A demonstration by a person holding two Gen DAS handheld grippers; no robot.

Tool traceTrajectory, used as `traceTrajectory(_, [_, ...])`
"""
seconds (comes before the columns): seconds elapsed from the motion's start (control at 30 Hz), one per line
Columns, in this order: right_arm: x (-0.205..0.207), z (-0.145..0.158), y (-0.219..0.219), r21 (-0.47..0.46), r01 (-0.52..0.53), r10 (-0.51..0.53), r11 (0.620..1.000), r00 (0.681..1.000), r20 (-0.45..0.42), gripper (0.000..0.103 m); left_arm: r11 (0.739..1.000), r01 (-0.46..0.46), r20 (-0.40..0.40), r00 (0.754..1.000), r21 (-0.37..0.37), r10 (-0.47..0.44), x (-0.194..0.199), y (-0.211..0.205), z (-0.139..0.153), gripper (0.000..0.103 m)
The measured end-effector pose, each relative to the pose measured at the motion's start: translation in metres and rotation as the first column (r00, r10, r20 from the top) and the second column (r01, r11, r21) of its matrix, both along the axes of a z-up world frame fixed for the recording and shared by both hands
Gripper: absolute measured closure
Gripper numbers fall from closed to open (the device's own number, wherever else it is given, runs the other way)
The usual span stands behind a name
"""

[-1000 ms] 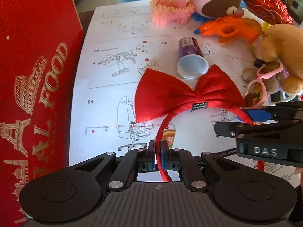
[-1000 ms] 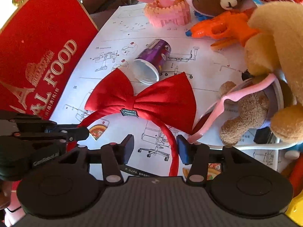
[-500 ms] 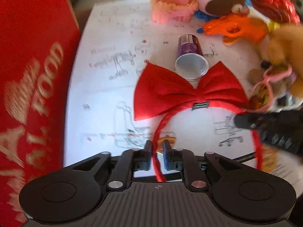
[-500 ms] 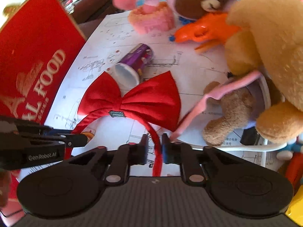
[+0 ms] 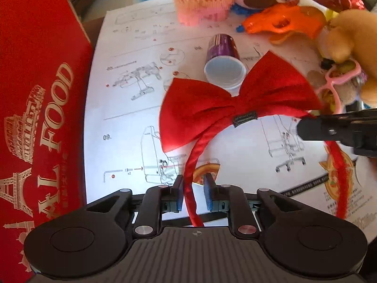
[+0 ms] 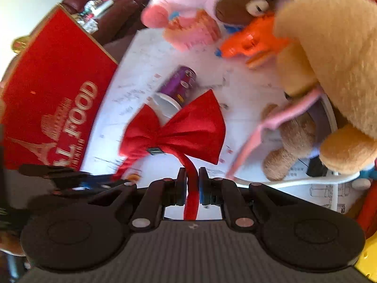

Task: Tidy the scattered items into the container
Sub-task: 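Close the right tool on the headband band beside the left tool, then lift and carry the red bow headband with both tools over the red box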

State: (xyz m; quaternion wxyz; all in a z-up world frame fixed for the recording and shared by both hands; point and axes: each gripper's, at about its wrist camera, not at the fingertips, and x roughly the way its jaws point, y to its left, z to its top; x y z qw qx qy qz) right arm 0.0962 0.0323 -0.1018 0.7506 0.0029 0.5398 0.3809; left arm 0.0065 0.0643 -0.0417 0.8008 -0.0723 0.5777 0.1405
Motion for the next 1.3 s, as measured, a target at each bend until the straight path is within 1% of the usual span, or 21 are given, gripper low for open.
traceTrajectory(0.03, [0.0, 0.004, 0.001, 0.003, -0.008, 0.007, 1.0, 1.0, 0.017, 0.091, 1.0, -0.014, 0.005, 1.0, 0.005, 0.014, -0.001, 0.001, 0.001, 0.099])
traceTrajectory(0.07, [0.0, 0.006, 0.001, 0.004, -0.01, 0.01, 1.0, 1.0, 0.029, 0.091, 1.0, -0.025, 0.01, 1.0, 0.005, 0.025, -0.001, 0.003, 0.002, 0.102])
traceTrajectory(0.17, [0.005, 0.009, 0.0, 0.021, -0.006, 0.006, 1.0, 1.0, 0.008, 0.091, 0.999, -0.049, 0.035, 0.998, 0.014, 0.049, -0.006, 0.006, 0.009, 0.102])
traceTrajectory(0.3, [0.003, 0.01, -0.001, 0.019, -0.004, 0.004, 1.0, 1.0, 0.008, 0.091, 0.996, -0.034, 0.069, 0.997, 0.087, 0.028, -0.012, -0.001, 0.022, 0.101])
traceTrajectory(0.37, [0.001, 0.012, -0.001, 0.021, -0.002, 0.001, 1.0, 1.0, 0.017, 0.091, 0.995, -0.037, 0.08, 0.996, 0.09, 0.029, -0.014, -0.001, 0.029, 0.101])
traceTrajectory(0.4, [0.001, 0.015, -0.001, 0.026, 0.0, -0.001, 1.0, 1.0, 0.021, 0.091, 0.996, 0.014, 0.088, 0.996, 0.087, -0.022, -0.015, 0.0, 0.032, 0.101])
traceTrajectory(0.6, [-0.004, 0.032, -0.006, 0.056, 0.005, -0.007, 0.998, 0.999, 0.049, 0.091, 0.994, 0.009, 0.135, 0.991, 0.107, -0.024, -0.021, -0.003, 0.05, 0.101])
traceTrajectory(0.8, [-0.01, 0.058, -0.013, 0.107, 0.014, -0.023, 0.994, 0.996, 0.087, 0.091, 0.992, 0.012, 0.194, 0.98, 0.126, -0.037, -0.03, -0.004, 0.082, 0.101])
traceTrajectory(0.93, [-0.018, 0.077, -0.011, 0.131, -0.002, -0.015, 0.991, 0.991, 0.134, 0.091, 0.985, 0.013, 0.239, 0.97, 0.173, -0.055, -0.04, -0.006, 0.106, 0.101])
traceTrajectory(1.07, [-0.027, 0.095, -0.007, 0.155, -0.023, -0.004, 0.988, 0.985, 0.175, 0.091, 0.981, -0.007, 0.28, 0.959, 0.196, -0.049, -0.053, -0.002, 0.126, 0.101])
traceTrajectory(1.2, [-0.037, 0.117, 0.0, 0.187, -0.053, 0.011, 0.981, 0.976, 0.217, 0.091, 0.98, -0.035, 0.32, 0.947, 0.197, -0.031, -0.068, 0.004, 0.141, 0.101])
traceTrajectory(1.3, [-0.046, 0.136, 0.008, 0.203, -0.08, 0.026, 0.976, 0.966, 0.257, 0.091, 0.976, -0.062, 0.359, 0.933, 0.207, -0.017, -0.08, 0.011, 0.157, 0.101])
